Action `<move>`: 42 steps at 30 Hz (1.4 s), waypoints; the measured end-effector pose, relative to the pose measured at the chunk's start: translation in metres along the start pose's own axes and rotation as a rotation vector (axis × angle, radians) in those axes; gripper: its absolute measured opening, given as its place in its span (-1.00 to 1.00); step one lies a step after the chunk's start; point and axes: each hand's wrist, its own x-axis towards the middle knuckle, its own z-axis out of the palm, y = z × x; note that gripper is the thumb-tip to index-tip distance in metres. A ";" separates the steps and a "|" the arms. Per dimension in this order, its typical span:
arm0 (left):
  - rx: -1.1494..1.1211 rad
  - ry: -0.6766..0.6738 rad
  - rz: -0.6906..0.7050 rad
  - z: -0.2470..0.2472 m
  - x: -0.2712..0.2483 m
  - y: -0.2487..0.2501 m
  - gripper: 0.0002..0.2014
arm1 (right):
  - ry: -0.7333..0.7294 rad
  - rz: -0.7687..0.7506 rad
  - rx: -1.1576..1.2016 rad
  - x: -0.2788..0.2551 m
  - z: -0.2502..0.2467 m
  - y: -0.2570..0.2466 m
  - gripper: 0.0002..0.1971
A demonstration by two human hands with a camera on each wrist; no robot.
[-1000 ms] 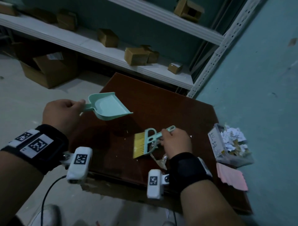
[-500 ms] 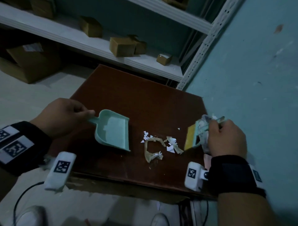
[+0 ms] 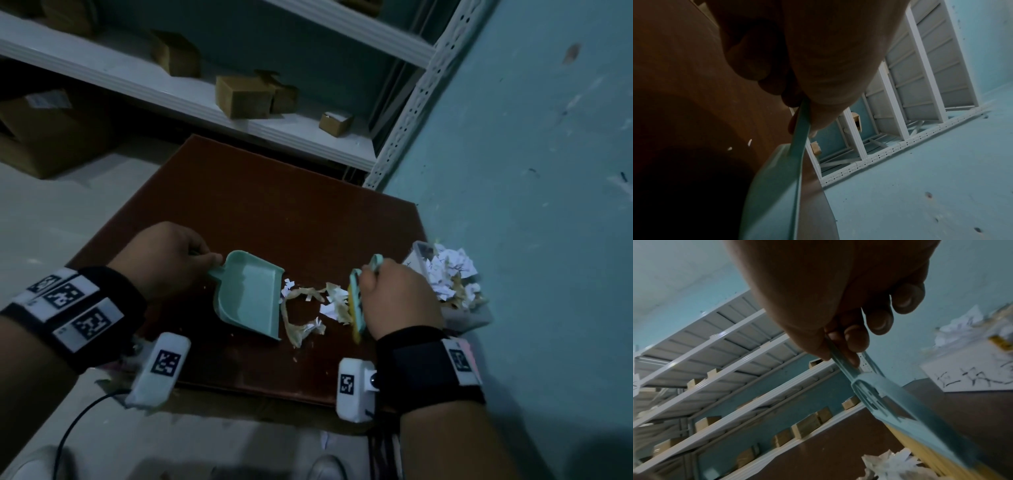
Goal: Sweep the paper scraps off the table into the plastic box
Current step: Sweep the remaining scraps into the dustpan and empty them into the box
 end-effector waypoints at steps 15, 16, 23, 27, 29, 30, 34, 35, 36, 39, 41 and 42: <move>-0.293 -0.103 -0.104 0.027 0.004 0.000 -0.75 | 0.081 -0.307 0.273 -0.005 0.006 -0.027 -0.59; -0.313 -0.097 -0.123 0.025 0.004 -0.001 -0.75 | 0.122 -0.276 0.274 -0.002 0.003 -0.021 -0.58; -0.245 -0.009 -0.109 0.005 -0.004 -0.006 -0.75 | 0.201 0.046 -0.048 0.022 -0.007 0.027 -0.57; -0.112 0.019 -0.064 0.000 -0.006 -0.007 -0.74 | 0.064 0.095 -0.154 0.028 0.005 0.022 -0.58; -0.079 0.018 -0.049 0.002 -0.005 -0.006 -0.72 | 0.015 0.073 -0.162 0.031 0.013 0.016 -0.58; -0.070 0.018 -0.044 0.004 -0.005 -0.006 -0.71 | -0.006 0.050 -0.152 0.031 0.017 0.012 -0.58; -0.073 0.028 -0.055 0.010 -0.002 -0.007 -0.68 | -0.058 -0.083 -0.054 0.024 0.023 -0.018 -0.55; -0.083 0.033 -0.061 0.012 0.000 -0.009 -0.68 | -0.060 -0.124 -0.025 0.020 0.022 -0.028 -0.56; -0.092 0.036 -0.069 0.013 0.000 -0.009 -0.68 | -0.066 -0.161 0.013 0.015 0.019 -0.038 -0.58; -0.116 0.021 -0.085 0.016 0.002 -0.011 -0.70 | -0.090 -0.261 0.133 -0.001 0.011 -0.062 -0.64; -0.159 0.009 -0.098 0.018 0.002 -0.010 -0.72 | -0.079 -0.300 0.176 -0.008 0.009 -0.070 -0.65; -0.186 0.007 -0.107 0.018 0.001 -0.010 -0.73 | -0.073 -0.305 0.191 -0.009 0.009 -0.071 -0.64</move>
